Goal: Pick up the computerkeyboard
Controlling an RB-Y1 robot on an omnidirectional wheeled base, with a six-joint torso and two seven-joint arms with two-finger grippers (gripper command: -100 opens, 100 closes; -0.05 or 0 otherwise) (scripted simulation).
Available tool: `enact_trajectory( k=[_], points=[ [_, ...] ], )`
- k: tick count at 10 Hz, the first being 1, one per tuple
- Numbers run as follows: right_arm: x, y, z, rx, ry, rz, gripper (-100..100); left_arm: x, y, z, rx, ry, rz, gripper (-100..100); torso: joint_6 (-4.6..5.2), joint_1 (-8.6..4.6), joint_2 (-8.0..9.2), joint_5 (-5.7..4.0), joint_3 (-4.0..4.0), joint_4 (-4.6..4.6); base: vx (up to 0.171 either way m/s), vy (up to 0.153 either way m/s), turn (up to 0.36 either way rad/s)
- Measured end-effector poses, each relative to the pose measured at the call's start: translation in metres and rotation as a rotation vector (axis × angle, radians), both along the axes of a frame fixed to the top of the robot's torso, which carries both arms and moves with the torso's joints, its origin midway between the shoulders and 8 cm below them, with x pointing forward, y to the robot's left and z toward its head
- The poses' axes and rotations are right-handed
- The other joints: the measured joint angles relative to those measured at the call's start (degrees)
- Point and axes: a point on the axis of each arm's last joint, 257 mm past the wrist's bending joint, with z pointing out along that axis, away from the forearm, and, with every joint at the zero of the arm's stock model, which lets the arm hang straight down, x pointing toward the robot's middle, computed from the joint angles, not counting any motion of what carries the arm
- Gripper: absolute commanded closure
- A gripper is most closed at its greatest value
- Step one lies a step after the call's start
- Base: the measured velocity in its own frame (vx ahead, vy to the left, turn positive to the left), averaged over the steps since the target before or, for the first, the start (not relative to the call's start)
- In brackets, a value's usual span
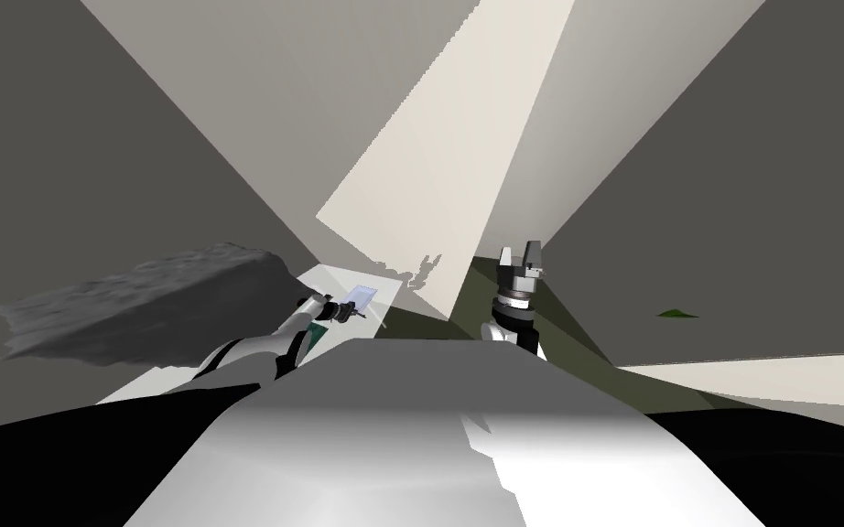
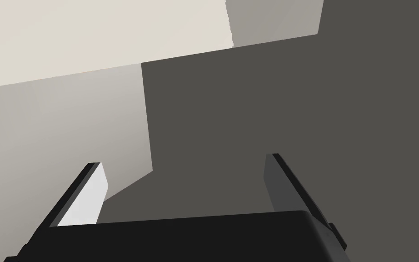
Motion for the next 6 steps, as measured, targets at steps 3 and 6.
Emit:
enact_trajectory(
  k=[3,6],
  points=[
    [0.0,0.0,0.0,0.0,0.0,0.0,0,-0.019,0.004,-0.011,-0.009,0.039,0.023,100,-0.1,0.16,-0.04,0.09,-0.06,-0.09,0.002,0.001,0.004],
    [0.0,0.0,0.0,0.0,0.0,0.0,0,-0.03,0.003,-0.017,-0.02,0.066,0.039,0,-0.07,0.15,-0.06,0.08,-0.06,-0.06,0.0,0.0,0.0]
  ],
)
